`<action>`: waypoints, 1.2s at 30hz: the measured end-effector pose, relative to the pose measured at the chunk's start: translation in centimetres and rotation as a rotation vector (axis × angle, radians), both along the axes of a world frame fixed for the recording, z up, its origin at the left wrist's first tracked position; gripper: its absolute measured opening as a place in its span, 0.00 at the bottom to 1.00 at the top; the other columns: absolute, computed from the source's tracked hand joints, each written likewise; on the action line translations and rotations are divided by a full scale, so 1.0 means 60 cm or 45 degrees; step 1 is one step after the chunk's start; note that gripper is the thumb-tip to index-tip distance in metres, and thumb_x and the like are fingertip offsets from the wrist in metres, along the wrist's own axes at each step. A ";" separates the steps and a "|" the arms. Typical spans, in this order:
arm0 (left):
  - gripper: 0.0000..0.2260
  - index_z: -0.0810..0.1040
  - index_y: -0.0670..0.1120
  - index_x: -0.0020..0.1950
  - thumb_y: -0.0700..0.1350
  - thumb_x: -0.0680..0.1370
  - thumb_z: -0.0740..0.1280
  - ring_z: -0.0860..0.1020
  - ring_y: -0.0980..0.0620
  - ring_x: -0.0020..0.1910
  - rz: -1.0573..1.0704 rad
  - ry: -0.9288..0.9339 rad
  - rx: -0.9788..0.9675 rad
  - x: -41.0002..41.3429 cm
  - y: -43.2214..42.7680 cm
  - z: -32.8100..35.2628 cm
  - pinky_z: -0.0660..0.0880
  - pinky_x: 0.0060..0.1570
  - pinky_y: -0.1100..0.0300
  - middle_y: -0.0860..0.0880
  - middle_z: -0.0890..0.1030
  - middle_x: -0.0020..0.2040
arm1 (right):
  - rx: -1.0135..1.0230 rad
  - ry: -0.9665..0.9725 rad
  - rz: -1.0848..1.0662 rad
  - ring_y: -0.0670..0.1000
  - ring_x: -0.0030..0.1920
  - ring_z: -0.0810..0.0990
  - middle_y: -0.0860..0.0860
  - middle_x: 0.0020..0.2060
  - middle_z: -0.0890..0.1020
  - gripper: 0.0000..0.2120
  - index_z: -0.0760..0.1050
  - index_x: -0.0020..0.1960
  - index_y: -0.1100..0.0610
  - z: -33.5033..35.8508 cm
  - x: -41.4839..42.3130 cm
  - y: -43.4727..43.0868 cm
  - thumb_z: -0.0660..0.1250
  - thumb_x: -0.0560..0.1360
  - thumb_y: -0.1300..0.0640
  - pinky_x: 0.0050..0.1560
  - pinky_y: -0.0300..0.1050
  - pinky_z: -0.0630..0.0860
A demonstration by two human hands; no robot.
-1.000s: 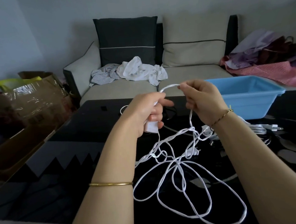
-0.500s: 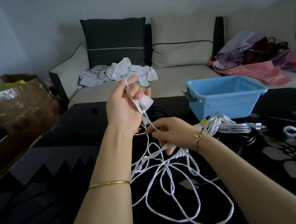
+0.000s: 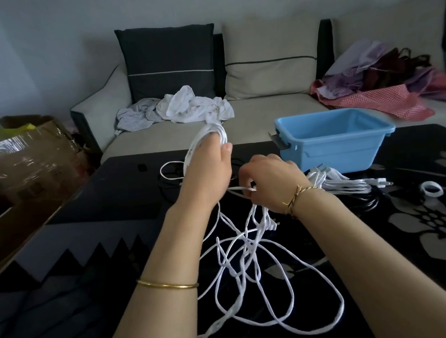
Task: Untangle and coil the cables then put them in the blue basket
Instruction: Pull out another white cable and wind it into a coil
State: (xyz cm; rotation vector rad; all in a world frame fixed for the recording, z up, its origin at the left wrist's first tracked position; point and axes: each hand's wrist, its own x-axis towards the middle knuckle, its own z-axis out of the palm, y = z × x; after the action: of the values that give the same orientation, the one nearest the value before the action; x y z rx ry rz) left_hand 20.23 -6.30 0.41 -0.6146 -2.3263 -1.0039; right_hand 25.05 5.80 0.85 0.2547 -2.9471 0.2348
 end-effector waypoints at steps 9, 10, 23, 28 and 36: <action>0.19 0.72 0.44 0.49 0.58 0.81 0.52 0.75 0.51 0.35 -0.090 -0.704 -0.317 0.022 -0.029 0.012 0.70 0.35 0.57 0.50 0.73 0.37 | -0.433 0.284 -0.106 0.55 0.46 0.77 0.52 0.50 0.76 0.11 0.76 0.41 0.51 -0.006 -0.027 -0.007 0.65 0.70 0.67 0.44 0.47 0.76; 0.19 0.71 0.45 0.51 0.61 0.80 0.55 0.74 0.54 0.35 -0.107 -0.762 -0.340 0.025 -0.039 0.014 0.69 0.33 0.58 0.50 0.74 0.40 | -0.498 0.308 -0.098 0.54 0.44 0.78 0.53 0.48 0.77 0.11 0.76 0.39 0.50 -0.007 -0.032 -0.005 0.67 0.70 0.66 0.45 0.49 0.78; 0.11 0.73 0.43 0.43 0.47 0.81 0.58 0.68 0.52 0.27 -0.029 -0.783 0.019 0.017 -0.076 0.023 0.72 0.32 0.56 0.50 0.69 0.31 | -1.773 -0.025 -0.163 0.42 0.21 0.65 0.52 0.27 0.75 0.04 0.79 0.38 0.59 -0.034 -0.062 0.037 0.71 0.72 0.64 0.20 0.31 0.61; 0.11 0.75 0.40 0.44 0.42 0.81 0.57 0.60 0.57 0.19 -0.059 -0.820 0.752 0.025 -0.091 0.068 0.66 0.24 0.62 0.56 0.62 0.19 | -1.623 -0.214 -0.389 0.46 0.23 0.65 0.55 0.31 0.76 0.06 0.77 0.39 0.63 -0.065 -0.067 0.071 0.69 0.73 0.62 0.18 0.33 0.61; 0.11 0.73 0.41 0.40 0.41 0.80 0.56 0.59 0.57 0.18 -0.144 -0.954 0.915 0.041 -0.069 0.089 0.65 0.25 0.63 0.55 0.61 0.19 | -0.411 -0.246 -0.365 0.55 0.50 0.80 0.55 0.49 0.82 0.12 0.80 0.54 0.60 -0.069 -0.075 0.030 0.61 0.75 0.64 0.53 0.45 0.76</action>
State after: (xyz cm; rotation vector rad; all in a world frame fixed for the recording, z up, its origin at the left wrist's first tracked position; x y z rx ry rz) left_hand 22.67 -10.45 5.75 -0.0640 -2.2310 -2.2710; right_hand 20.53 7.58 -3.28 -0.2448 -3.0186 0.7181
